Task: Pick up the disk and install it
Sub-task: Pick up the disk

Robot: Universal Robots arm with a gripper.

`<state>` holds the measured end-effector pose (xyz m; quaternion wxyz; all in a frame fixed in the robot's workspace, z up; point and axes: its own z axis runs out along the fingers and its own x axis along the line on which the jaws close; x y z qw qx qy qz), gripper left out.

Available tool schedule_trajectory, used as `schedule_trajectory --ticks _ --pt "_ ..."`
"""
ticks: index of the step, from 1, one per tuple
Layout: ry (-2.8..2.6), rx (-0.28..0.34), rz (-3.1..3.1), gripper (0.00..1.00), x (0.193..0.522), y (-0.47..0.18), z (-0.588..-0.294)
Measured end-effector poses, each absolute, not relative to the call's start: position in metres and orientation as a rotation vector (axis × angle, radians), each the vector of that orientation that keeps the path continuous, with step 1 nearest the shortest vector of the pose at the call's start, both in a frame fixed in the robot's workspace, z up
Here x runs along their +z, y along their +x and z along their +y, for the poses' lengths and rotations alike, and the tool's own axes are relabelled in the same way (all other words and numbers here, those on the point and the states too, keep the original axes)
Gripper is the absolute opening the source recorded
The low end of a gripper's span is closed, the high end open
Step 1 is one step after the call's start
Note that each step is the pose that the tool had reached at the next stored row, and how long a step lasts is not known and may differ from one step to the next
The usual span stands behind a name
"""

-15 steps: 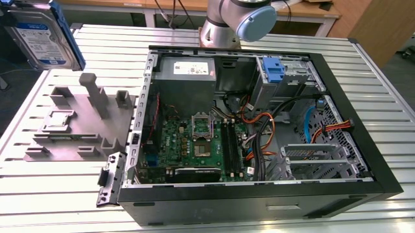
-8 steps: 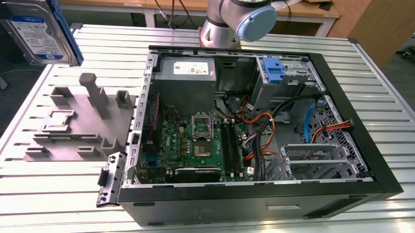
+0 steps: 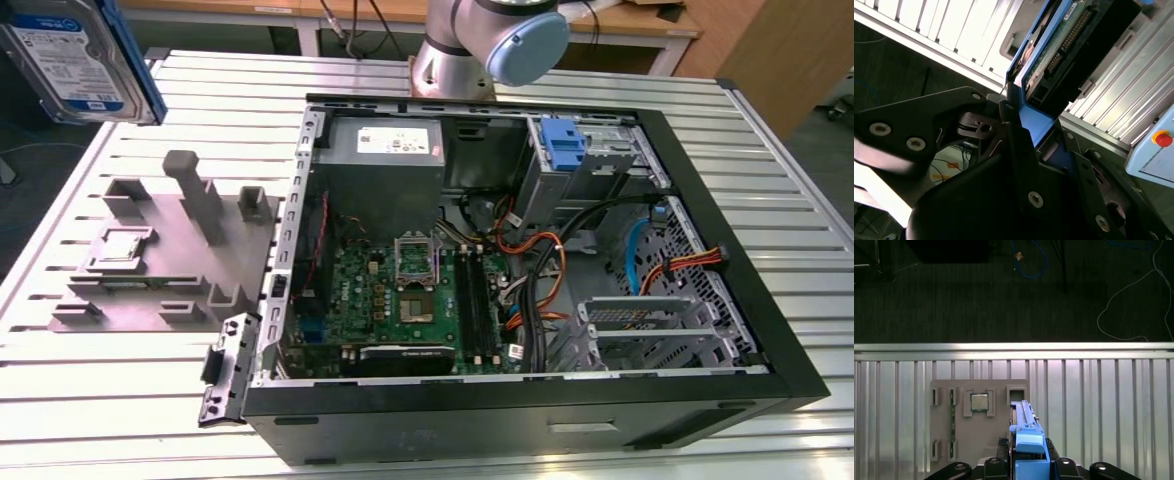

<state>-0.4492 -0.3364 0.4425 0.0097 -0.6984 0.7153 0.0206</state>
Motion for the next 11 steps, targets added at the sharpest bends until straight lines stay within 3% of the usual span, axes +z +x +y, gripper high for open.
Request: schedule_trajectory --ticks 11 --pt "-2.181 0.064 2.234 0.36 0.4528 -0.4492 -0.3364"
